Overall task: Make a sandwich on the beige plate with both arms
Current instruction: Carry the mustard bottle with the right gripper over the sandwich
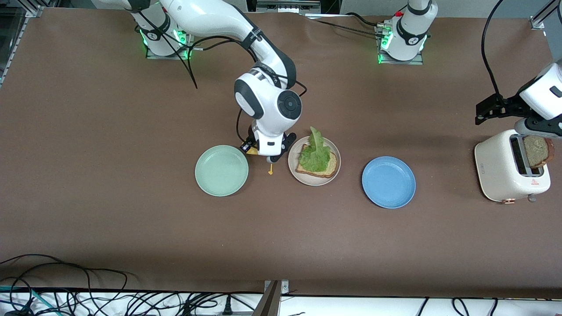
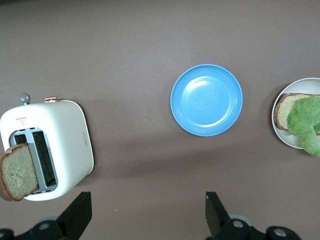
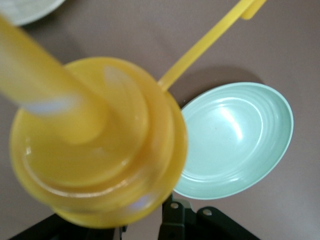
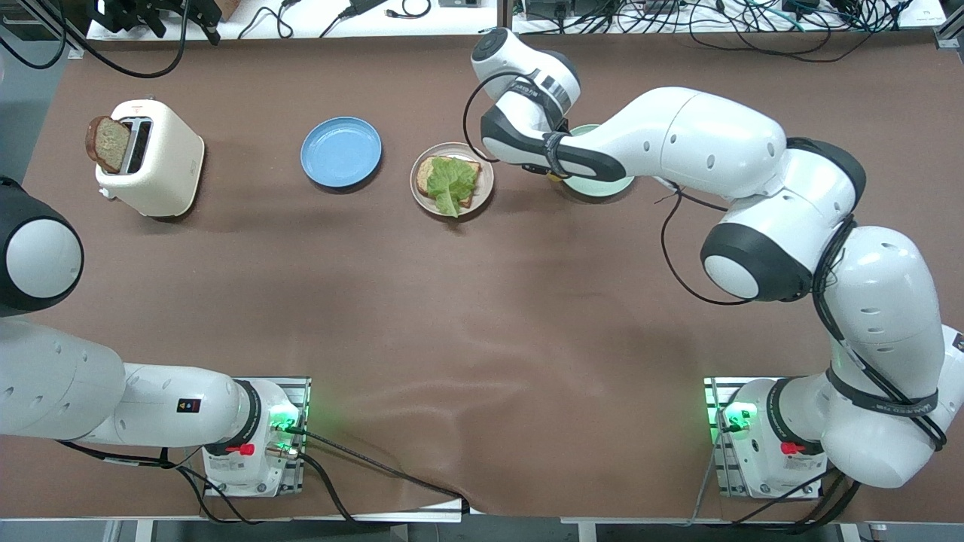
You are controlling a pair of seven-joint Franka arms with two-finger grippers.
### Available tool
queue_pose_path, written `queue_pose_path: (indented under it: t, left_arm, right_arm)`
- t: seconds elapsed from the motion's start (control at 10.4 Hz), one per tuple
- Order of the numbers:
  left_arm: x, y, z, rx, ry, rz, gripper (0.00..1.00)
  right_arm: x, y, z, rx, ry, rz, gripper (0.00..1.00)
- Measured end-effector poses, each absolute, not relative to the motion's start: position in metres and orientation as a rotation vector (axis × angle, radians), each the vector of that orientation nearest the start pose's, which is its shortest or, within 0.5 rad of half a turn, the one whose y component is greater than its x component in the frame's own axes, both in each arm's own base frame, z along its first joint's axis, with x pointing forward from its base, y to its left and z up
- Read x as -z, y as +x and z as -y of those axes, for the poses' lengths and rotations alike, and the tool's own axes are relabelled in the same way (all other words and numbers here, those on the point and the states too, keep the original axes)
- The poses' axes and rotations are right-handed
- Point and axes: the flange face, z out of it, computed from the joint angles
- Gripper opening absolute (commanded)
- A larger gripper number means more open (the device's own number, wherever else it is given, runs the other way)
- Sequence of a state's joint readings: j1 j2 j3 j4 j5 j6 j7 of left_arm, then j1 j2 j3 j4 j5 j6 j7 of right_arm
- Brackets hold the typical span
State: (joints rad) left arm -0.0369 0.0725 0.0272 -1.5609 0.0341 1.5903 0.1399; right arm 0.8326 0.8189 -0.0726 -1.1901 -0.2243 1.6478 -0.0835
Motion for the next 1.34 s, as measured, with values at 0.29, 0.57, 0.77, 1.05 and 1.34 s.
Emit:
queue_pose_path:
  t: [0.29,0.57,0.77,1.05,1.34]
  left_arm:
    - [-0.591,0.576,0.002,-0.080,-3.099,-0.230,1.00]
    - [-0.592,0.575,0.002,-0.091,-3.099,-0.228,1.00]
    - [-0.592,0.575,0.002,-0.096,-3.099,-0.229,1.00]
    - [-0.592,0.575,0.002,-0.096,-3.099,-0.229,1.00]
    - [-0.592,0.575,0.002,-0.095,-3.099,-0.228,1.00]
  right_arm:
    - [-0.251,0.511,-0.503,-0.517,-3.159,1.620,0.00]
    - [-0.231,0.494,-0.520,-0.554,-3.188,1.694,0.00]
    - [-0.219,0.477,-0.537,-0.556,-3.191,1.772,0.00]
    - [-0.197,0.453,-0.558,-0.586,-3.182,1.873,0.00]
    - [-0.177,0.442,-0.567,-0.627,-3.153,1.955,0.00]
